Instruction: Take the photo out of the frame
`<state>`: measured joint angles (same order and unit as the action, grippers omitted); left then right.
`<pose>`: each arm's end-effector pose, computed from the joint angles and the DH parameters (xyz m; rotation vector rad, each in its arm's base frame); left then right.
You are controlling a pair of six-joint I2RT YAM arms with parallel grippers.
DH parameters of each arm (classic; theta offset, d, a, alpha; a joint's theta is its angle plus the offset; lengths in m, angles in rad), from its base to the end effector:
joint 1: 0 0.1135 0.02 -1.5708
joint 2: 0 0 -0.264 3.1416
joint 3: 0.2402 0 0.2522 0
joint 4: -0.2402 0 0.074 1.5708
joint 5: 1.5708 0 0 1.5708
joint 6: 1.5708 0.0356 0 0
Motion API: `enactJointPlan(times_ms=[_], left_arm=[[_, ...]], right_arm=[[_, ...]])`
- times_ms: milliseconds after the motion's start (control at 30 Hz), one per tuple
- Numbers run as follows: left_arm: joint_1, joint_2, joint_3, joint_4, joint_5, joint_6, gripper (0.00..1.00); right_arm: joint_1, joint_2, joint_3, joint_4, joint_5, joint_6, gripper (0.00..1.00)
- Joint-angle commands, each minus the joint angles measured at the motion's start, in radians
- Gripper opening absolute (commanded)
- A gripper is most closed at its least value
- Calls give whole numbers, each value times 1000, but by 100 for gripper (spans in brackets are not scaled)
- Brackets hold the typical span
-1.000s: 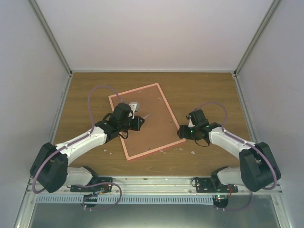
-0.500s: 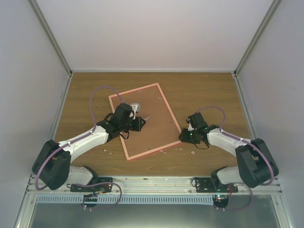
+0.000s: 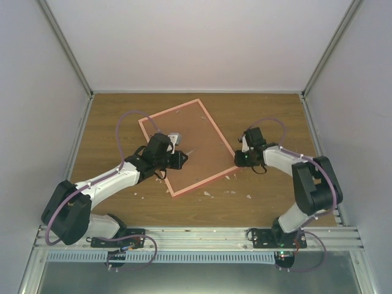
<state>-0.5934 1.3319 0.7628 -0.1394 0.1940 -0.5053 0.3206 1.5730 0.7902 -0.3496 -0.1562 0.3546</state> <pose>0.2274 -0.1617 0.2177 0.2121 2.3827 -0.7723 0.2667 0.0944 0.1484 -0.0012 2.7512 0.4061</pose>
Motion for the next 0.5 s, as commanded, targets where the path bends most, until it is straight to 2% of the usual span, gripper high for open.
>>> enactJointPlan(times_ms=[0, 167, 233, 467], left_arm=[[6, -14, 7, 33, -4, 5, 0], [5, -38, -5, 23, -23, 7, 0], [7, -44, -5, 17, -31, 7, 0], [10, -50, 0, 19, -45, 5, 0]], right_arm=[[-75, 102, 131, 6, 125, -104, 25], [-84, 158, 249, -32, 186, -90, 35], [-72, 137, 259, -37, 186, -60, 45], [65, 106, 256, -66, 211, 4, 64]])
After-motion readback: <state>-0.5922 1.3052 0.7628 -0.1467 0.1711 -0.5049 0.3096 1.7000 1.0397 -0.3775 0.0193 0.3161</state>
